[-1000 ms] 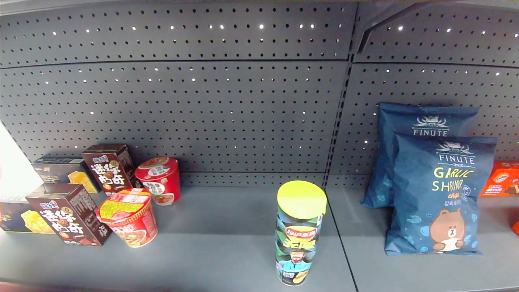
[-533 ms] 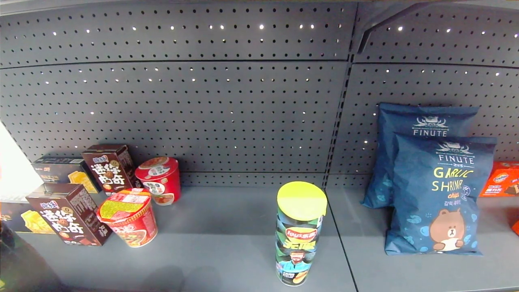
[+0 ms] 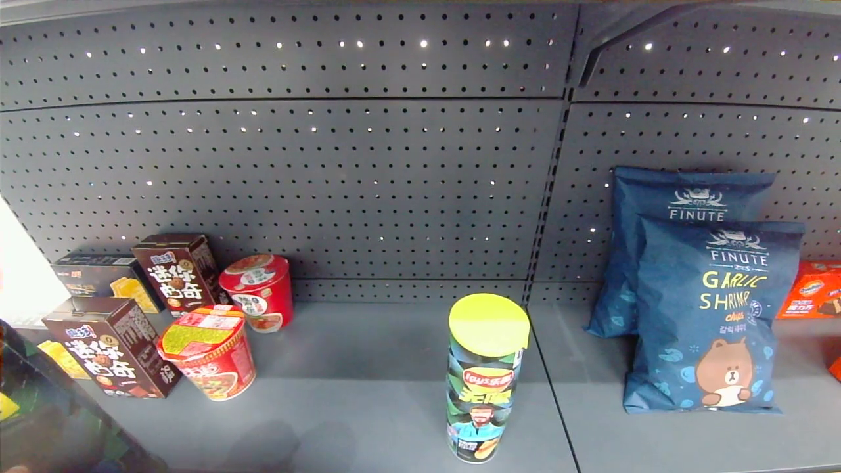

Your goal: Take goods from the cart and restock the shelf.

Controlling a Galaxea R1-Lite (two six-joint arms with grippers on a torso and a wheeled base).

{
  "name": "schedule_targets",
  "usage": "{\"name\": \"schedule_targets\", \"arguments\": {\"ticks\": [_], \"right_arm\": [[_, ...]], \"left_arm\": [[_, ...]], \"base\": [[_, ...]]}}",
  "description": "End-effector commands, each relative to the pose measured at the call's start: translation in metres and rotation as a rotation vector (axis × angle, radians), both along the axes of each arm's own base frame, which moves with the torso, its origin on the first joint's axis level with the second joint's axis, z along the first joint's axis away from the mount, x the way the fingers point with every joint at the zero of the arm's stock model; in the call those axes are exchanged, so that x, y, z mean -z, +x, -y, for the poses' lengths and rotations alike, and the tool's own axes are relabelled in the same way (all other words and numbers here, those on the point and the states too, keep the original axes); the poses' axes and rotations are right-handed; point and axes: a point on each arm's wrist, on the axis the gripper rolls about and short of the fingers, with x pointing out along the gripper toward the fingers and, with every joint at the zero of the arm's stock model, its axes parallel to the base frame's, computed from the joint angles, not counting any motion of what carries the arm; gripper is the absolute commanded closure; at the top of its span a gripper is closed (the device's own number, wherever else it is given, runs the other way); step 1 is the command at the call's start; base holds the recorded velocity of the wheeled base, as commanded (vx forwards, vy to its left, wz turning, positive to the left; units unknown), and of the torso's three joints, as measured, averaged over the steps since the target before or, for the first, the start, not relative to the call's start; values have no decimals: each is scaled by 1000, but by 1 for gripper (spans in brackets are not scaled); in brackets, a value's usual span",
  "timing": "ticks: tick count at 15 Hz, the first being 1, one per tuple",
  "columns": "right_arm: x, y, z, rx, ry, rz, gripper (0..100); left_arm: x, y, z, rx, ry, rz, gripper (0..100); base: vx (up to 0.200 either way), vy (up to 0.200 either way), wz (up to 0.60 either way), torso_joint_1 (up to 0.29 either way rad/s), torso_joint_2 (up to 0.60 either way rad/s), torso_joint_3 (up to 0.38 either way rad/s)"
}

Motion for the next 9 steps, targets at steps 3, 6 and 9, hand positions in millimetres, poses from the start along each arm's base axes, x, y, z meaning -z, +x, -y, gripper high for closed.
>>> {"name": "schedule_targets", "arguments": {"ticks": [3, 6, 9], "right_arm": [[0, 1, 0, 0, -2, -6, 0], [0, 1, 0, 0, -9, -7, 0], [0, 1, 0, -8, -11, -8, 0]], "left_arm": [[-2, -13, -13, -11, -38, 58, 100], [-75, -21, -22, -10, -36, 147, 100], [-48, -10, -8, 60, 81, -10, 100]], "base": [[0, 0, 0, 0, 0, 0], [0, 0, 0, 0, 0, 0], [0, 0, 0, 0, 0, 0]]}}
